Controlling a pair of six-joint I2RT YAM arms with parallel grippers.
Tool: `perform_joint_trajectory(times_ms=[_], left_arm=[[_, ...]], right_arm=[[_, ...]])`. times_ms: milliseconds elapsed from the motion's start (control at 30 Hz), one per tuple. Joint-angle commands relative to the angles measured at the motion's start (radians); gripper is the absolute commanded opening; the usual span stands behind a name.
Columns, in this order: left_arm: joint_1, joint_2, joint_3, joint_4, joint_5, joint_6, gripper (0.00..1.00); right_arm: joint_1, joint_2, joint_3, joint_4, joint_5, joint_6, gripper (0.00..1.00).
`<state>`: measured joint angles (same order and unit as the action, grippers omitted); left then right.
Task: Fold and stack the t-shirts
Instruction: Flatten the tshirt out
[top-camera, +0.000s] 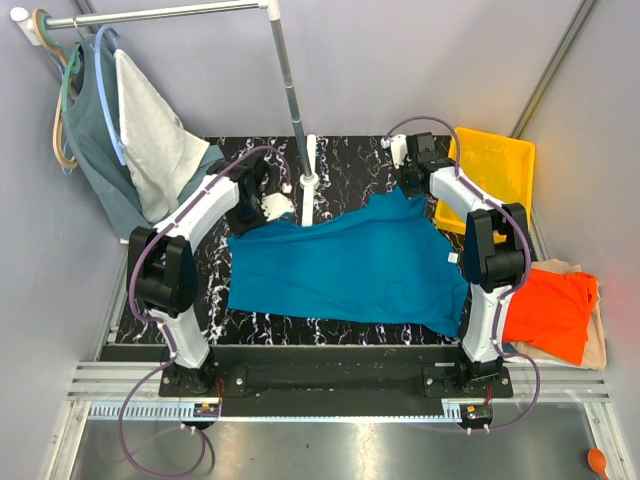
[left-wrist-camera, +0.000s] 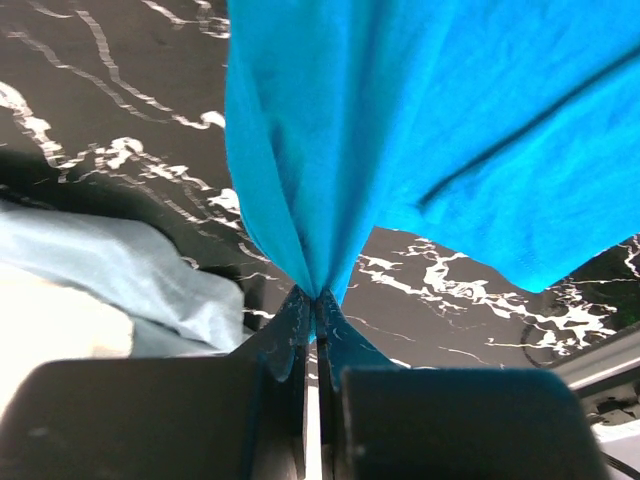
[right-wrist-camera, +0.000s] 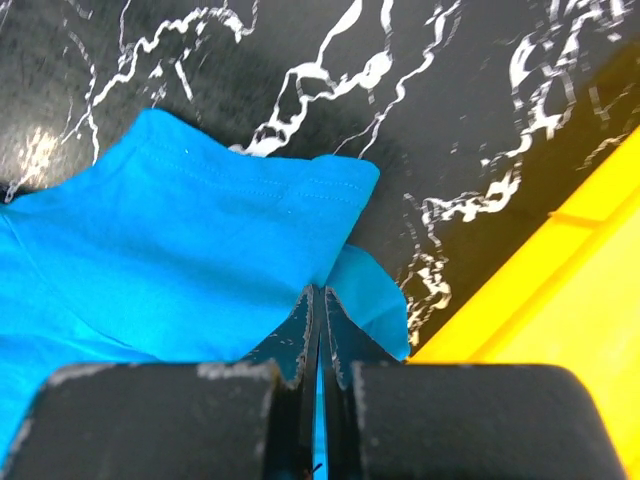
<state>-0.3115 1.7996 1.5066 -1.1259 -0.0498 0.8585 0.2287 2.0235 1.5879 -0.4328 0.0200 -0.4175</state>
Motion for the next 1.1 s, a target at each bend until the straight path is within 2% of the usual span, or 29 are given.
perform_joint_trajectory(times_ms=[0,267,767,1067], left_arm=[[0.026,0.006,0.104,0.018,-0.039,0.002,0.0],[0.077,0.154,0.256,0.043,-0.079,0.02,0.0],[0.103,0.501,0.556,0.116,-0.163,0.059,0.0],[0.109,0.569,0.538,0.276,-0.254,0.097,0.0]], right_arm=[[-0.005,-0.005,0.057,0.031,0.05,-0.013,0.0],[-0.02,0.044,0.11,0.031,0.063,-0.03,0.0],[-0.02,0.287,0.348,0.037,0.061,-0.064,0.0],[-0.022,0.386,0.432,0.052,0.133,-0.106,0.0]])
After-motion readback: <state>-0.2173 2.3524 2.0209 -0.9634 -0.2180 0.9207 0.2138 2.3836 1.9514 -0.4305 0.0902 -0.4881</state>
